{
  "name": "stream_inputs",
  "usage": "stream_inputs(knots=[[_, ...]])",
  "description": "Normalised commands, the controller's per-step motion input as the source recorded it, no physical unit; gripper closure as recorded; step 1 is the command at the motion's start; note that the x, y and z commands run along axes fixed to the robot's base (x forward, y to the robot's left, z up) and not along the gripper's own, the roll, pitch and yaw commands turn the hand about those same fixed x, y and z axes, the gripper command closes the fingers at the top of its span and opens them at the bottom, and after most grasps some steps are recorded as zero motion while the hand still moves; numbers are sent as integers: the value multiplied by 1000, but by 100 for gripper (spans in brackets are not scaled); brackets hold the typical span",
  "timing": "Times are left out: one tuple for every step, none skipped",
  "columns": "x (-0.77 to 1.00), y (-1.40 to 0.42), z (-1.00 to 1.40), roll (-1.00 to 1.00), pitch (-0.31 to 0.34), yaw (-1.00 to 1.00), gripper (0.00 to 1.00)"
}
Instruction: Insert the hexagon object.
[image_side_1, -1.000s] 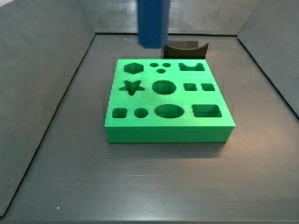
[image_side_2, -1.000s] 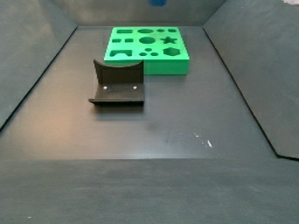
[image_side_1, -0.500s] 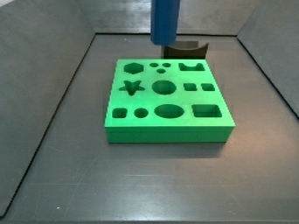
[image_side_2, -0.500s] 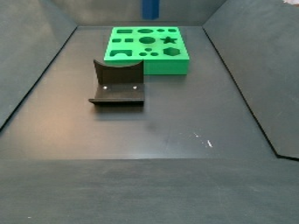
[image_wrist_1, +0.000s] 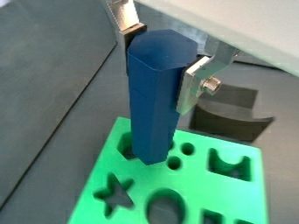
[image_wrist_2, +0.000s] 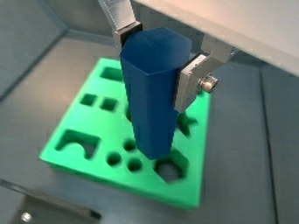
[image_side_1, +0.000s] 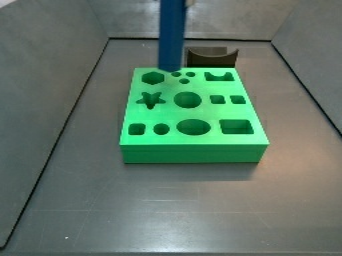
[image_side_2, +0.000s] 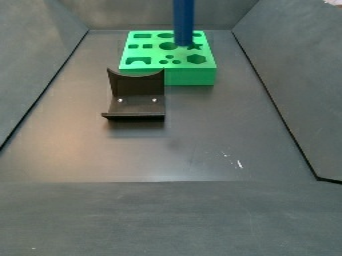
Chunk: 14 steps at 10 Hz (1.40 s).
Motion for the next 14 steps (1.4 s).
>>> stream_inputs(knots=[[-571,151,-331,0,-117,-280,100],[-183,20,-211,0,-50,-94,100],[-186,0,-294,13,-90,-100,100],[-60,0,-363,0,-140,0,100],[103,37,-340,7,-77,163,100],[91,89,-260,57,-46,237,100],[0,106,-209,63,-34,231,100],[-217,23,-86,36,-19,154,100],[-240,0,0,104,0,80,100],[-317,0,0,163,13,0,100],[-251,-40,0,97,4,0,100],[134,-66,-200,37,0,0,100],[283,-49,-363,83,0,0,100],[403,-11,-386,83,0,0,100]])
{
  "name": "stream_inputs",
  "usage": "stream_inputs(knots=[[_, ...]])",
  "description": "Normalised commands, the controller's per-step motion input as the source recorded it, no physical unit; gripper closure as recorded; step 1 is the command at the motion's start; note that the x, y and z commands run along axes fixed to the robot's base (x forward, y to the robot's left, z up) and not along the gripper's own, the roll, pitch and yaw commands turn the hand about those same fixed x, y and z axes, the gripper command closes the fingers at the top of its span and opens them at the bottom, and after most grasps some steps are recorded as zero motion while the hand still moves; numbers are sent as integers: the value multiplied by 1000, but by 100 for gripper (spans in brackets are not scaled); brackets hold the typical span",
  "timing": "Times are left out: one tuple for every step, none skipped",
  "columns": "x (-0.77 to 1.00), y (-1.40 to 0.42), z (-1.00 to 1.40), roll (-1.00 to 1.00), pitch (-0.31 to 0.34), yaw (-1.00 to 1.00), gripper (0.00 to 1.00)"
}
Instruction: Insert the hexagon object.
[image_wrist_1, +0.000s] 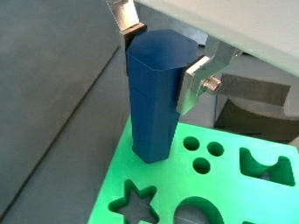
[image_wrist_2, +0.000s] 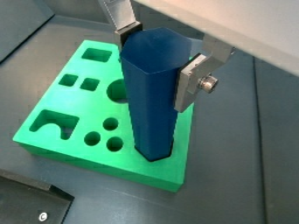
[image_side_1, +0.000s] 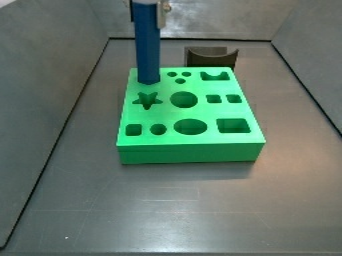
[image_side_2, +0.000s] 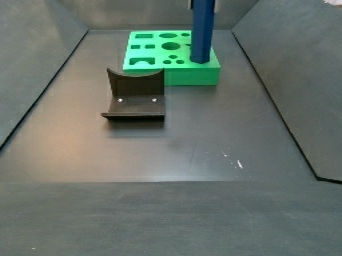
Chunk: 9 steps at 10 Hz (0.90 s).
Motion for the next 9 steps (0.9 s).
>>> stream_inputs(knots=[[380,0,-394,116,-4,6,100],[200,-31,-403,120,-60,0,100],[143,-40,-423,116,-86,0,100],[0,-23,-403,100,-126,0,100],[0,-17,-363,93,-131,0,100],[0,0,-314,87,-119,0,100],[-23,0,-220,0,-100,0,100],[-46,0,-91,-43,-119,0,100],[0,0,0,0,0,0,100]])
